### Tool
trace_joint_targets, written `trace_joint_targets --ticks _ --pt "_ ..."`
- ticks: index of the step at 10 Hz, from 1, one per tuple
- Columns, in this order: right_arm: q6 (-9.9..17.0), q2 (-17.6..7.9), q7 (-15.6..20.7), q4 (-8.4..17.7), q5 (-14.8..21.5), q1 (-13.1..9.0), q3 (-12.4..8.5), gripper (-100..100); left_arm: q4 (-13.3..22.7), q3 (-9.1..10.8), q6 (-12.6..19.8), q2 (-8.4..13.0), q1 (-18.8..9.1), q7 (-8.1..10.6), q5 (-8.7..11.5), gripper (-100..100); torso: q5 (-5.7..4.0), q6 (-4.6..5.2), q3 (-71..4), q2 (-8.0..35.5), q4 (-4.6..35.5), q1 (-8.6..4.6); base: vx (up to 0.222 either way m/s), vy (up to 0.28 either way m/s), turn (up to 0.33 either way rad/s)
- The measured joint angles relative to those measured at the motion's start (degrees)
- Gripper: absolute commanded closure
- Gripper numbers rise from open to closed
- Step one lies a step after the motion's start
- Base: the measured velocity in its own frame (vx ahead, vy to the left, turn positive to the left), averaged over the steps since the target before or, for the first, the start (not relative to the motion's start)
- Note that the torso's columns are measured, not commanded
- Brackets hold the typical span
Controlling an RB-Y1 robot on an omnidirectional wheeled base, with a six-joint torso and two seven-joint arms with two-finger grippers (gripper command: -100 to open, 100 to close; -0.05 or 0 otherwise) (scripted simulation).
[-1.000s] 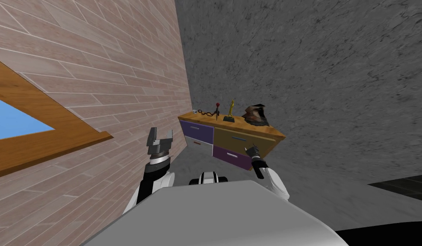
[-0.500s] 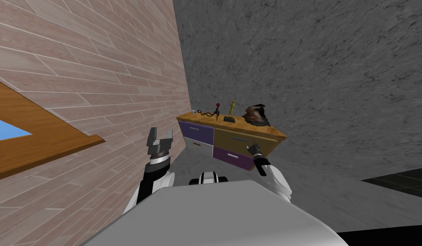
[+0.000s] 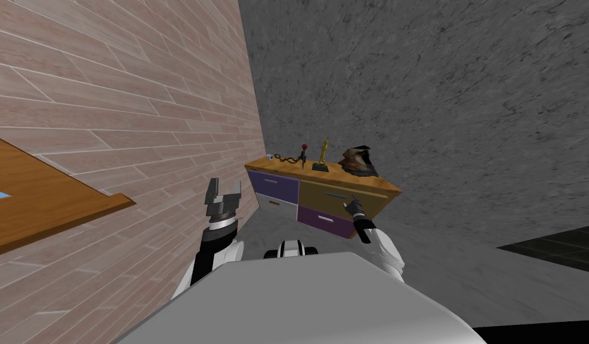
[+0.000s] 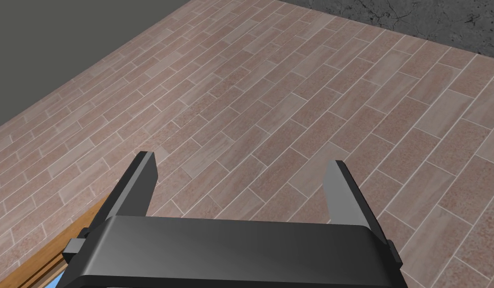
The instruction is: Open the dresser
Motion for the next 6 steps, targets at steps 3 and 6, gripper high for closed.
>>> trace_joint_targets --ticks 3,6 --pt "-0.6 0.1 3.4 1.1 -0.5 -1.3 -0.5 -100 0.0 0.0 0.0 0.0 0.0 0.0 0.0 0 -0.01 0.0 0.0 0.0 0.0 -0.04 0.046 0.041 -0.052" --pt "-1.2 -0.3 6.7 2.2 -1.0 -2.7 -1.0 -100 0.0 0.0 0.0 0.0 0.0 0.0 0.0 0 -0.01 0.0 0.0 0.0 0.0 -0.02 0.042 0.039 -0.047"
